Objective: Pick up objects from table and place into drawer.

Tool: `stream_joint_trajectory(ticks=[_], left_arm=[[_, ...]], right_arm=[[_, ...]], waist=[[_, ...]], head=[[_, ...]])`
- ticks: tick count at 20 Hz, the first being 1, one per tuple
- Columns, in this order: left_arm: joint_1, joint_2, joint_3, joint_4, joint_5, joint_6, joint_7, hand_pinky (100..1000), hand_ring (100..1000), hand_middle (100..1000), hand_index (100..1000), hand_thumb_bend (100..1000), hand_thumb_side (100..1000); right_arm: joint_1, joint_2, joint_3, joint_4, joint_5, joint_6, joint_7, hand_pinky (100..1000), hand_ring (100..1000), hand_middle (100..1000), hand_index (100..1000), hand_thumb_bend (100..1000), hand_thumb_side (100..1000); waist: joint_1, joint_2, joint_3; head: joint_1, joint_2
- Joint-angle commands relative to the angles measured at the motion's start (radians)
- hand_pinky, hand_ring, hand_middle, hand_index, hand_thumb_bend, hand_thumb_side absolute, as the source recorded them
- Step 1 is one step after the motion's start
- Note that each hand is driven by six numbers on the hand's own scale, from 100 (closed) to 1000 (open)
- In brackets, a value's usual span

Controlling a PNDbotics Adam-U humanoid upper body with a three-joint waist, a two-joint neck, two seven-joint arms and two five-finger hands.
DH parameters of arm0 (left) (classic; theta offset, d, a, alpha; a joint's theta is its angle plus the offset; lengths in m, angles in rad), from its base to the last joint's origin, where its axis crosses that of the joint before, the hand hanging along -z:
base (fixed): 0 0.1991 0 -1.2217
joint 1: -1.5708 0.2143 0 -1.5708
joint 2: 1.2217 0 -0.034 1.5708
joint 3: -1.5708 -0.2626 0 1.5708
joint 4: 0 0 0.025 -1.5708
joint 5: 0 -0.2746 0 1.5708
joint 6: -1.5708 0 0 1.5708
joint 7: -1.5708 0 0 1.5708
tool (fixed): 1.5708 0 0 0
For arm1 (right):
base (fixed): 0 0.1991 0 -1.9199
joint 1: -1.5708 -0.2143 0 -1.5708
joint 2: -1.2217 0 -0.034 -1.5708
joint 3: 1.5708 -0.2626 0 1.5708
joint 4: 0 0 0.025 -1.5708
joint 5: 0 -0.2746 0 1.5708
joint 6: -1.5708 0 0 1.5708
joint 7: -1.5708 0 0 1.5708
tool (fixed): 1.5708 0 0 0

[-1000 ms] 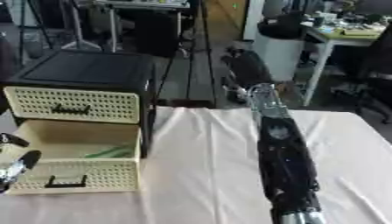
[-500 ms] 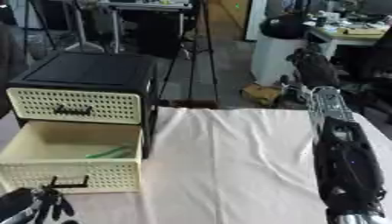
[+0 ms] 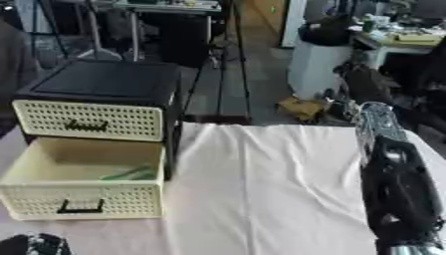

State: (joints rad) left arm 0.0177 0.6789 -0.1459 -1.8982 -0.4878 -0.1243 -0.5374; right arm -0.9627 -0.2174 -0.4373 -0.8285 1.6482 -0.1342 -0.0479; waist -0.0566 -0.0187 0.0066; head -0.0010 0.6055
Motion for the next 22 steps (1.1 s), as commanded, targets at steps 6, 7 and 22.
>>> stream_joint_trajectory(ticks=[6,7,22], left_arm=[[-0.098,0.054,0.002,0.061,0.149,0.067,-0.13,469,622,710,761,360,1000],[-0.104,0.057,-0.002,0.063,0.165,0.072,-0.147,470,623,710,762,360,1000],[-0.2,-0.006,-0.067,0.22,0.084,0.106,-0.196,536,676,756,799,376,1000]], right_arm=[[-0.013,-0.028,0.005,-0.006,-0.013,0.0,-0.011,880,926,895,878,100,267],[-0.012,-0.028,0.005,-0.006,-0.014,-0.001,-0.012,880,926,896,878,100,267],[0.001,-0.018,0.01,-0.011,-0.025,-0.007,-0.018,882,926,895,879,100,271]], waist=[[0.007,-0.006,-0.012],[0.007,-0.006,-0.013],[0.004,-0.006,-0.028]], head=[[0.001,0.009],[0.002,0.01],[0.012,0.009]])
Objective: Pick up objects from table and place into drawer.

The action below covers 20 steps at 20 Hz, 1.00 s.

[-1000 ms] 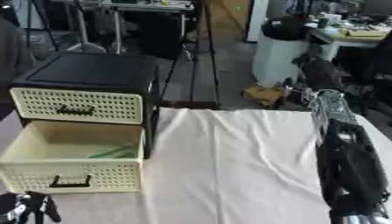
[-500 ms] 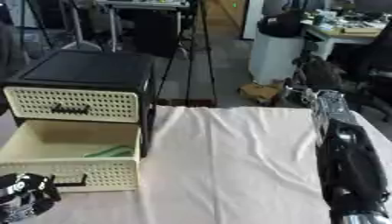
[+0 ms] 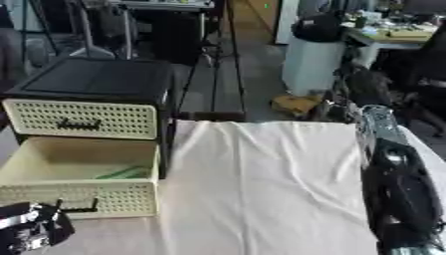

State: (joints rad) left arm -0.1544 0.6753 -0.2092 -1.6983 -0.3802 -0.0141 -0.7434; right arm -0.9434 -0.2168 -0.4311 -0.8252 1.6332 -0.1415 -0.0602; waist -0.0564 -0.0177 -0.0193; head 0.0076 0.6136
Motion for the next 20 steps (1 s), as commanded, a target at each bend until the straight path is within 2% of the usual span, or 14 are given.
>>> stream_joint_trajectory(ticks=[1,12,20], left_arm=[[-0.038,-0.011,-0.008,0.033,-0.032,-0.007,0.012,540,680,760,801,377,1000],[-0.135,-0.093,-0.037,0.157,-0.147,-0.038,0.024,592,724,797,820,381,1000],[-0.162,-0.105,-0.024,0.206,-0.381,-0.074,0.17,671,774,829,839,393,1000]], right_arm=[[-0.018,-0.019,0.004,-0.014,-0.011,0.0,-0.007,882,926,895,879,100,271],[-0.013,-0.011,0.013,-0.003,-0.022,-0.007,-0.019,883,926,896,880,100,275],[-0.007,-0.011,0.016,0.005,-0.028,-0.006,-0.029,883,927,897,880,100,281]], waist=[[0.003,-0.007,-0.003],[-0.005,-0.005,-0.013],[-0.007,-0.003,-0.016]], head=[[0.004,0.001],[0.01,0.004],[0.01,0.006]])
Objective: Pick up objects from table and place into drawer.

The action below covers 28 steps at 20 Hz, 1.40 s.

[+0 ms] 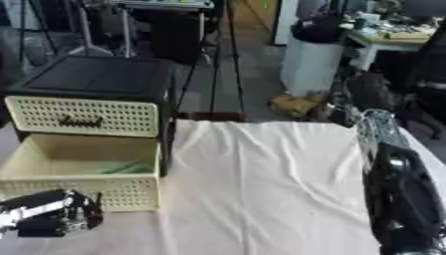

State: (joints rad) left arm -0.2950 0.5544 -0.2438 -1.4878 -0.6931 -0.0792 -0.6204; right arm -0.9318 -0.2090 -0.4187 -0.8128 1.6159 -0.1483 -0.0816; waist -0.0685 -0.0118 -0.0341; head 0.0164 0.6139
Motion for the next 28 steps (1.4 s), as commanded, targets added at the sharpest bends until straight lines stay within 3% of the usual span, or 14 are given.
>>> stream_joint_trajectory(ticks=[1,9,23,28], left_arm=[[-0.022,0.016,0.015,-0.004,-0.094,-0.011,0.065,673,775,831,840,393,1000],[-0.091,-0.001,0.034,0.066,-0.198,-0.016,0.176,692,786,839,846,392,1000],[-0.23,-0.064,0.051,0.278,-0.333,-0.046,0.266,707,794,843,851,397,1000],[-0.254,-0.075,0.081,0.295,-0.386,-0.033,0.39,636,688,751,802,400,1000]], right_arm=[[-0.018,-0.019,0.004,-0.006,-0.011,0.001,-0.008,883,927,896,880,100,282],[-0.014,-0.015,0.008,0.003,-0.017,0.0,-0.017,884,927,897,880,100,298],[-0.02,-0.007,0.02,0.025,-0.029,-0.006,-0.041,883,926,899,880,100,298],[-0.016,-0.018,0.018,0.035,-0.029,-0.005,-0.042,883,925,900,880,100,298]], waist=[[0.005,-0.009,-0.001],[0.001,-0.009,-0.005],[-0.02,0.0,-0.034],[-0.024,0.0,-0.039]], head=[[0.001,0.006],[0.003,0.007],[0.01,0.005],[0.009,0.007]])
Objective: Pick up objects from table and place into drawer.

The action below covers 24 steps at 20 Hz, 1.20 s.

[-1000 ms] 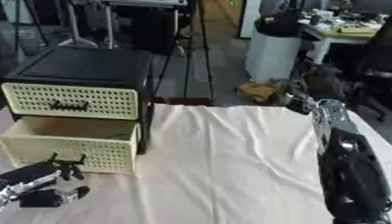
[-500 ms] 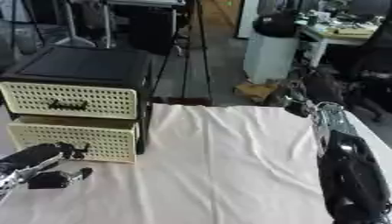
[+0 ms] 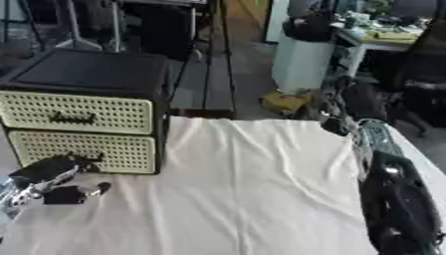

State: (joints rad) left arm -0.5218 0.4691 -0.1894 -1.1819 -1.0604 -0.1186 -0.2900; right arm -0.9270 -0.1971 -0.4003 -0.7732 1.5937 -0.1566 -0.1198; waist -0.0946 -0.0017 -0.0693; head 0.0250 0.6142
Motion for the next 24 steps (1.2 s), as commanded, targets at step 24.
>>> stream_joint_trajectory(ticks=[24], left_arm=[[0.598,0.223,0.449,-0.818,0.537,0.103,0.501,521,605,685,764,509,1000]], right_arm=[[0.132,-0.48,0.048,0.654,-0.502,0.608,-0.272,918,970,874,903,100,390]], waist=[[-0.033,-0.056,-0.024]], head=[[-0.066,-0.008]])
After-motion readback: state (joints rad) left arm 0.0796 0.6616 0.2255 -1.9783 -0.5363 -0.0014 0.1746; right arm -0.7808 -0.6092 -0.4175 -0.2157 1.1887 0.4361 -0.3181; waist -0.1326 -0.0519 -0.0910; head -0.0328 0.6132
